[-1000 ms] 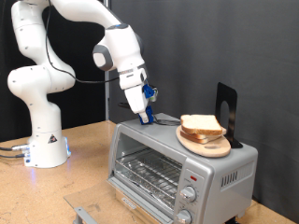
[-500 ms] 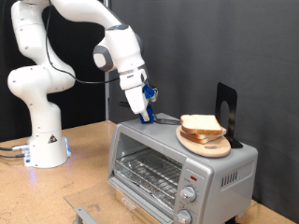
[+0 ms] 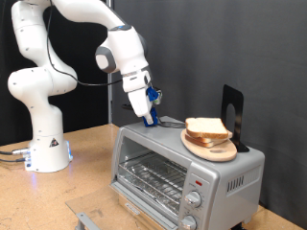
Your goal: Make a piece of toast with the oven
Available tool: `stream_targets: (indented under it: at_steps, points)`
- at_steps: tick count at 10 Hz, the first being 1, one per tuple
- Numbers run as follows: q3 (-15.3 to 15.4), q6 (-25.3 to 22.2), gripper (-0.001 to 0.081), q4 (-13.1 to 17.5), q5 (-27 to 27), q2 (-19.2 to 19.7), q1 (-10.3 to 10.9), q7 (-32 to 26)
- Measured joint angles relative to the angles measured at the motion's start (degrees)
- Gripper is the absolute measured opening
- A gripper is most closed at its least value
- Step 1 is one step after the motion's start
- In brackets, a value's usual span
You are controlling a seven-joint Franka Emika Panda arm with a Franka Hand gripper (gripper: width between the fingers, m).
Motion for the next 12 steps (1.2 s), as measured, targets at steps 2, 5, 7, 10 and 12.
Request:
stream_targets:
  at_steps: [2, 5, 7, 10, 12]
  points:
    - [-1.51, -3.2, 0.0485, 0.65, 1.37, -2.47, 0.08, -1.05]
    - [-4.27, -10.43, 0.0485, 1.72, 0.56, -8.06, -0.21, -2.28]
    - [-4.66, -13.0, 0.0485, 1.73, -0.29, -9.85, -0.7, -2.27]
    - [-5.47, -3.43, 0.0486, -0.74, 6.94, -10.63, 0.04, -3.15]
    - [-7.84, -1.95, 0.0486, -2.35, 9.49, -12.59, 0.05, -4.71]
